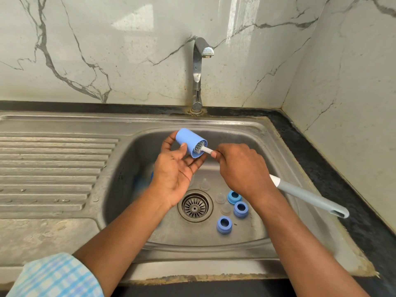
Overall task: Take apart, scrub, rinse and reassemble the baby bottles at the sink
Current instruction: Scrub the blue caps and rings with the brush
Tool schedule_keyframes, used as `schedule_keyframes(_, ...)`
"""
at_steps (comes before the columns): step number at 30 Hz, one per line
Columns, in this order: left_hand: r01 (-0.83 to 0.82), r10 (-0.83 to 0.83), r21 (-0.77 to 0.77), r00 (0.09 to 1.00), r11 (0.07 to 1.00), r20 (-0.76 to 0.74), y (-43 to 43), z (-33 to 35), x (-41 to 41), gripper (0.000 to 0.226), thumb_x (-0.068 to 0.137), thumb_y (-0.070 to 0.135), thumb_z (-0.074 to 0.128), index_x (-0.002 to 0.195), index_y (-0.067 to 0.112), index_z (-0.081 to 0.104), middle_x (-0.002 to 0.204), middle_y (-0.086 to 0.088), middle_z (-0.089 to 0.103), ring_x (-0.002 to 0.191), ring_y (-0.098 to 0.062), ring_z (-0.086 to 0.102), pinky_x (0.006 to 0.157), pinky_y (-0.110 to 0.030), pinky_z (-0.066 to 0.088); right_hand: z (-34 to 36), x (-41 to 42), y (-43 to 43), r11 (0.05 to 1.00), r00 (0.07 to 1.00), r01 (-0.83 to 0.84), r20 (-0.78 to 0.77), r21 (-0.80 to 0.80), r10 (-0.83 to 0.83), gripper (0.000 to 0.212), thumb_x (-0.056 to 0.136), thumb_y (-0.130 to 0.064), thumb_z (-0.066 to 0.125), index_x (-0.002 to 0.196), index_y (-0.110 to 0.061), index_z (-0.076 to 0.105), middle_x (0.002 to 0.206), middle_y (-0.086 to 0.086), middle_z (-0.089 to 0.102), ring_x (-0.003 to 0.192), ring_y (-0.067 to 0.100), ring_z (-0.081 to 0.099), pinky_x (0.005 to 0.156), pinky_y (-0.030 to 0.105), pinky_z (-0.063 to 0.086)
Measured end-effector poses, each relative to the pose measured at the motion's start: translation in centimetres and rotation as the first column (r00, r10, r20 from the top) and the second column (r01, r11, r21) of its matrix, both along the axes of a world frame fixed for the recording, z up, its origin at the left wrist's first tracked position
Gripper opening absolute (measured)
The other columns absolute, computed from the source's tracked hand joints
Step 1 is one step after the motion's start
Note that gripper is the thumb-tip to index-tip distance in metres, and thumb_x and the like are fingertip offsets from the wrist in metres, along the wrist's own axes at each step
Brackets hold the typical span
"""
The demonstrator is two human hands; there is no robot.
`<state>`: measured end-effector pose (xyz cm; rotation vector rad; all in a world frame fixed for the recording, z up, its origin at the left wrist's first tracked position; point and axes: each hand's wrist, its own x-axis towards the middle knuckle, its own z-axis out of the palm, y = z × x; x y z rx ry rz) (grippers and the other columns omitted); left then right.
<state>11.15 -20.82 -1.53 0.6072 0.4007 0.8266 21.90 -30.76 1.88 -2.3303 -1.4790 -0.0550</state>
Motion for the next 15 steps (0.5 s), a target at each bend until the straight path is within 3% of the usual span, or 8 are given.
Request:
schedule_keyframes(3, -0.057, 0.063, 0.085, 0.995, 0.995, -0.072, 0.0, 0.1, 0.2, 0.034, 0.09, 0.012, 0.061, 0.119, 0.019, 0.046, 0.095, -0.012, 0.069, 0.093, -0.027, 0.068, 0.085, -0.038, 0.059, -0.1, -0.6, 0.1, 0.999, 0.998, -0.047, -0.043, 0.021, 0.048, 0.021, 0.1, -0.038, 0.052, 0.088, -0.022, 0.06, 0.073, -0.004, 0.054, 0.068, 0.022, 0.053, 0.059, 0.032, 0.035)
schedule_keyframes(8, -0.198, 0.205, 0.083, 0.974, 0.977, -0.092, 2.7, 0.4, -0.8, 0.03, 0.094, 0.007, 0.06, 0.119, 0.02, 0.049, 0.093, -0.006, 0.067, 0.077, -0.019, 0.07, 0.07, -0.033, 0.062, 0.6, -0.5, -0.5, 0.995, 0.989, -0.102, -0.109, -0.002, 0.101, 0.017, 0.097, -0.039, 0.059, 0.088, -0.026, 0.065, 0.065, -0.008, 0.051, 0.059, 0.011, 0.048, 0.053, 0.029, 0.032)
schedule_keyframes(12, -0.056, 0.061, 0.07, 0.996, 0.996, -0.07, 1.6, 0.1, -0.4, 0.044, 0.084, 0.014, 0.066, 0.125, 0.026, 0.056, 0.1, -0.008, 0.071, 0.085, -0.023, 0.073, 0.086, -0.037, 0.058, 0.1, -0.6, -0.2, 0.996, 0.99, -0.092, -0.114, -0.023, 0.089, 0.04, 0.101, -0.038, 0.05, 0.065, -0.024, 0.042, 0.061, -0.004, 0.048, 0.054, 0.014, 0.043, 0.05, 0.03, 0.028)
schedule_keyframes(15, -0.079, 0.083, 0.056, 0.994, 0.995, -0.075, 2.0, 0.2, -0.4, 0.059, 0.081, 0.013, 0.068, 0.135, 0.027, 0.049, 0.103, -0.011, 0.072, 0.089, -0.027, 0.072, 0.087, -0.04, 0.059, 0.2, -0.2, -0.2, 0.993, 0.981, -0.114, -0.159, -0.038, 0.107, 0.042, 0.102, -0.037, 0.048, 0.063, -0.024, 0.042, 0.059, -0.003, 0.049, 0.053, 0.016, 0.045, 0.05, 0.031, 0.03)
